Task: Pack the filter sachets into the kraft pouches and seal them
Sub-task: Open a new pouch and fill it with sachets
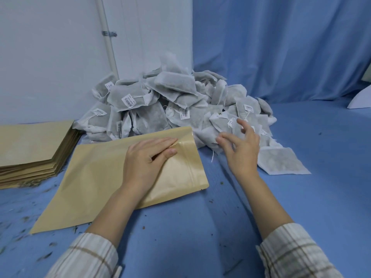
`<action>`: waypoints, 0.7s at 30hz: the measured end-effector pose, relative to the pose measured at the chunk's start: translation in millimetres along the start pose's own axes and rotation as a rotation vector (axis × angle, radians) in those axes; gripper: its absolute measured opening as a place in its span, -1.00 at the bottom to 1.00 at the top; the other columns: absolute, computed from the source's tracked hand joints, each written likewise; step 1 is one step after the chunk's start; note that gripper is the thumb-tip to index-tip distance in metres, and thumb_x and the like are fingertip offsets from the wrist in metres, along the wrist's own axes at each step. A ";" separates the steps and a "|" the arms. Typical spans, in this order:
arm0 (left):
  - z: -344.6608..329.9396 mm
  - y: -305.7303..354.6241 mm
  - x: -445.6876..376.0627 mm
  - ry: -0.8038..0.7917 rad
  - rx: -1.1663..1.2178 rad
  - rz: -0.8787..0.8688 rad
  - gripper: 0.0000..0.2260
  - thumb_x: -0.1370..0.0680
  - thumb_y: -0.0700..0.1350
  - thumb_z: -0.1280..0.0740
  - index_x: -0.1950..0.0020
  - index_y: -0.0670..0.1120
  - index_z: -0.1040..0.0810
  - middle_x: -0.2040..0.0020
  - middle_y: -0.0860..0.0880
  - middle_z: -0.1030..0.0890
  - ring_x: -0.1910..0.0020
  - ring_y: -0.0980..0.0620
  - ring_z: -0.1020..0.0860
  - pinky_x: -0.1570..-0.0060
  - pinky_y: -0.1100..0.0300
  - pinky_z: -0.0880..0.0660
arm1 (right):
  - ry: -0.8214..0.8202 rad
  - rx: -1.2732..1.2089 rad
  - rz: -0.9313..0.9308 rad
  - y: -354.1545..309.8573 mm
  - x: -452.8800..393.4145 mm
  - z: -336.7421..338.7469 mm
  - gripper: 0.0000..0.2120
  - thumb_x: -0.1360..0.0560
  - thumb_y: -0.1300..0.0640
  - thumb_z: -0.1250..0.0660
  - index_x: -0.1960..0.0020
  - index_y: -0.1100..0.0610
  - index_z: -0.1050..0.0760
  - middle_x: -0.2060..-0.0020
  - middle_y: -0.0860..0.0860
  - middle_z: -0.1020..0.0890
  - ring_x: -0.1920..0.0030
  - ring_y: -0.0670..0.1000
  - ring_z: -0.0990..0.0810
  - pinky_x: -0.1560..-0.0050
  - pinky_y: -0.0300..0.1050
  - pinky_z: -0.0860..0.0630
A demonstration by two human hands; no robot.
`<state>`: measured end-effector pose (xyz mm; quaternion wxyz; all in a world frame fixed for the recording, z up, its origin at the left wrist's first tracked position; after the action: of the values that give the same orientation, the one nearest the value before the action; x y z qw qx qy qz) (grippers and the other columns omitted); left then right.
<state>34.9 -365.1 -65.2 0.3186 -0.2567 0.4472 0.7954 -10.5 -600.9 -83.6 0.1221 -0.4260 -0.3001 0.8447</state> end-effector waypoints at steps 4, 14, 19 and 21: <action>15.6 11.9 -3.7 0.059 0.062 -0.004 -0.78 -0.48 -0.08 -0.40 -0.10 0.09 -0.64 0.01 0.40 -0.56 -0.03 0.45 -0.49 -0.11 0.47 -0.33 | -0.143 -0.547 -0.224 -7.3 8.2 7.4 -0.87 -0.53 0.14 -0.29 0.16 -0.01 -0.56 0.24 -0.09 -0.61 0.26 -0.20 -0.51 0.10 -0.13 -0.50; 67.7 71.8 -4.6 0.003 0.414 -0.039 -0.81 -0.41 0.00 -0.38 0.03 0.25 -0.62 0.02 0.36 -0.62 -0.08 0.32 -0.55 -0.11 0.47 -0.37 | -0.707 -0.344 0.117 -149.1 39.6 16.7 -0.61 -0.43 0.38 -0.29 0.39 -0.06 -0.51 0.46 -0.19 -0.50 0.38 -0.16 -0.42 0.33 -0.26 -0.35; 113.7 90.5 4.3 -0.116 0.406 -0.073 -0.80 -0.39 0.03 -0.38 0.05 0.29 -0.64 0.07 0.35 -0.63 0.01 0.40 -0.55 0.02 0.55 -0.36 | -0.961 -0.156 0.145 -218.5 60.3 -1.3 -0.76 -0.56 0.30 -0.20 -0.20 0.14 -0.38 0.21 -0.18 -0.35 0.18 -0.20 -0.36 0.25 -0.46 -0.33; 140.7 86.5 10.5 -0.123 0.388 -0.052 -0.80 -0.37 0.05 -0.38 0.06 0.31 -0.64 0.08 0.33 -0.64 0.01 0.40 -0.56 0.04 0.55 -0.36 | -1.073 -0.100 0.083 -242.3 76.3 -18.3 -0.69 -0.59 0.24 -0.15 -0.33 0.23 -0.33 0.13 -0.09 -0.39 0.07 -0.11 -0.40 0.10 -0.37 -0.34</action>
<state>-53.2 -273.4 40.8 0.4094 -0.1528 0.5650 0.6999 -54.2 -366.9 6.8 -0.1022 0.0485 -0.3429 0.9325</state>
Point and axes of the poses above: each hand's wrist, its own x-axis away from the middle knuckle, its own z-axis out of the back of the hand, y = z × x, the point moved 9 cm from there along -x, towards the middle knuckle
